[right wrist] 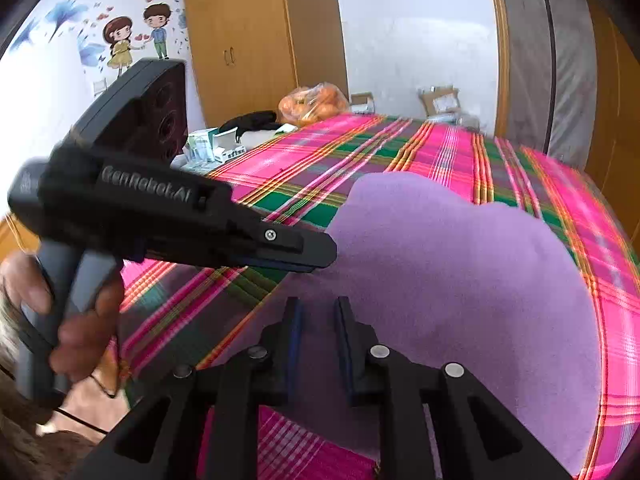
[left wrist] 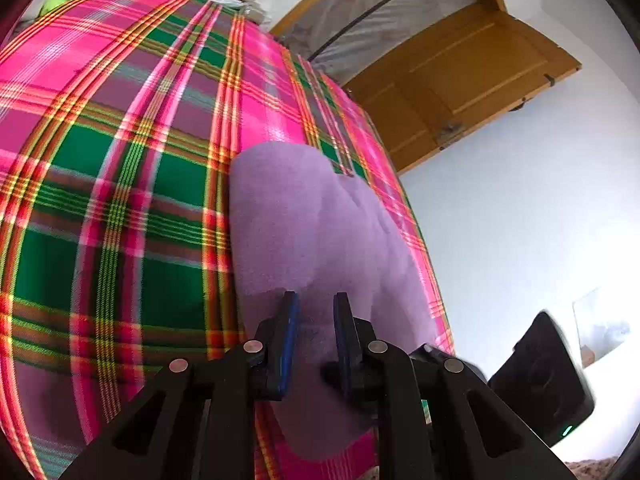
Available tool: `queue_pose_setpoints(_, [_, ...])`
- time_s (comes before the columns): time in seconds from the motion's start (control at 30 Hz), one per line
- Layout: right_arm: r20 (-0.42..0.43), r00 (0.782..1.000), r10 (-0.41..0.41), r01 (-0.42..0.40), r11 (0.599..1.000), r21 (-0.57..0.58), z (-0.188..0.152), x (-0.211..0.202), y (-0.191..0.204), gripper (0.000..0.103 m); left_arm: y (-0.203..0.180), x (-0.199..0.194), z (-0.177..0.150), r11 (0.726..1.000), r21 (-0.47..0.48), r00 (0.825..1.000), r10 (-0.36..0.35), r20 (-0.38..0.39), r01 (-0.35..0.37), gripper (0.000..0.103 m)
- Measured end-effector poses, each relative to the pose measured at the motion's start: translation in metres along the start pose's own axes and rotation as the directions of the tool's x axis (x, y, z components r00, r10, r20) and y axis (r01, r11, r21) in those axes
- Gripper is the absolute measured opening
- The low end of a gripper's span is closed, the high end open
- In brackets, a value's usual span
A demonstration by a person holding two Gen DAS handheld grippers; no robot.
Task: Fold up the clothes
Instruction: 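Open both grippers to release the garment and lift them away, then move both open grippers to the edge of the folded lilac stack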
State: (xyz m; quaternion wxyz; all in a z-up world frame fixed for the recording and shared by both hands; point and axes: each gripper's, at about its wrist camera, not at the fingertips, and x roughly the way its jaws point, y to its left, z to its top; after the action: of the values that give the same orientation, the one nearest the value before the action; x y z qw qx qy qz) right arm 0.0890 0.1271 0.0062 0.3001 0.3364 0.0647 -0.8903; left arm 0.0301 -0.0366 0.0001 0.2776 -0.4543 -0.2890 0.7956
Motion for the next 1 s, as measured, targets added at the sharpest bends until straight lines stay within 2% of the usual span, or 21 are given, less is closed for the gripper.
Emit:
queue_pose_setpoints(0.23, [-0.017,1.000,-0.014,0.014,1.000,-0.024,0.008,-0.001,0.003,0.018,0.004,-0.004,0.002,1.000,-0.029,1.000,-0.006,0.001,0.006,0.018])
queue_pose_setpoints(0.3, [0.019,1.000,0.008,-0.007,0.999,-0.041,0.010,-0.007,0.012,0.018,0.004,-0.004,0.001,1.000,-0.031,1.000,-0.002,0.002,0.002,0.019])
queue_pose_setpoints(0.37, [-0.005,0.999,0.037,-0.038,0.997,-0.074,0.005,-0.001,0.021,0.019,0.004,-0.004,0.001,0.999,-0.033,1.000,0.002,0.003,-0.002,0.019])
queue_pose_setpoints(0.47, [0.011,1.000,0.002,0.000,0.994,-0.107,-0.004,0.005,0.030,0.019,0.004,-0.004,0.001,0.999,-0.035,1.000,0.008,0.005,-0.008,0.019])
queue_pose_setpoints(0.73, [0.004,1.000,-0.002,0.002,0.994,-0.110,-0.003,0.001,0.029,0.019,0.001,-0.005,0.002,0.999,-0.039,1.000,0.028,0.005,-0.028,0.020])
queue_pose_setpoints(0.83, [0.021,1.000,0.015,-0.013,0.999,-0.052,0.001,-0.010,0.017,0.018,-0.003,-0.007,0.001,0.998,-0.024,0.998,0.063,0.012,-0.063,0.020])
queue_pose_setpoints(1.0, [0.031,0.994,-0.101,0.100,0.994,0.043,-0.001,-0.024,-0.013,0.019,-0.015,-0.005,-0.002,0.991,0.023,0.990,0.134,0.034,-0.135,0.035])
